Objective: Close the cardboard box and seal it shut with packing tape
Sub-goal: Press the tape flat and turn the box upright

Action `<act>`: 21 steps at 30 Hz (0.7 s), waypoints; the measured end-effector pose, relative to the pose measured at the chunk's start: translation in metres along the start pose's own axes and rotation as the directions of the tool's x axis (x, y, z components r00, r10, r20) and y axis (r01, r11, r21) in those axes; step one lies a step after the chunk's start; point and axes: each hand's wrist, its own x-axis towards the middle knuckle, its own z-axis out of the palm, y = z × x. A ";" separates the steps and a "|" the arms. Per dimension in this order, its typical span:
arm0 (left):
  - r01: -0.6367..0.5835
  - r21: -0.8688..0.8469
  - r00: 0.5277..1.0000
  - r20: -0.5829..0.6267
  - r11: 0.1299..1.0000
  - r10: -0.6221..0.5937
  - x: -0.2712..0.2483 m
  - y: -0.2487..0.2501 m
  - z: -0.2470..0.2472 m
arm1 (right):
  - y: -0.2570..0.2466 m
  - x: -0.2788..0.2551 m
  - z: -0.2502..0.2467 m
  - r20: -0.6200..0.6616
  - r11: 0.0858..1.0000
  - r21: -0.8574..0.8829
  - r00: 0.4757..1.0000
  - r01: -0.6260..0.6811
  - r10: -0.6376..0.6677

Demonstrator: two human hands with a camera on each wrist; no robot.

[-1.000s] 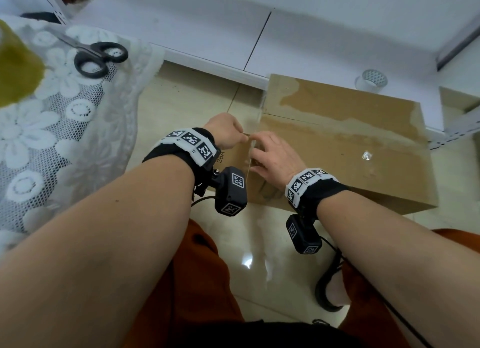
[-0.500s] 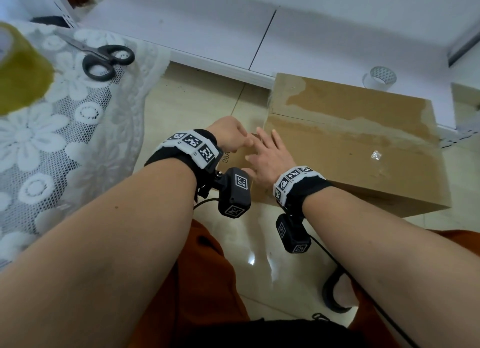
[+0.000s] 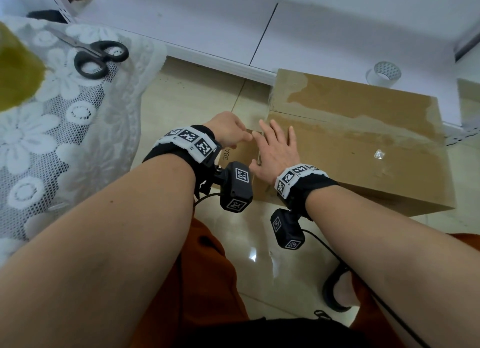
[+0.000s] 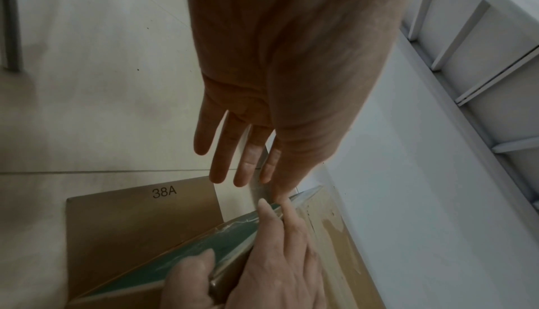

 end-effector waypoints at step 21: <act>-0.075 0.029 0.991 0.115 0.997 0.071 0.009 0.021 0.030 | 0.052 -0.001 -0.021 -0.029 0.933 0.190 0.948 -0.306 0.317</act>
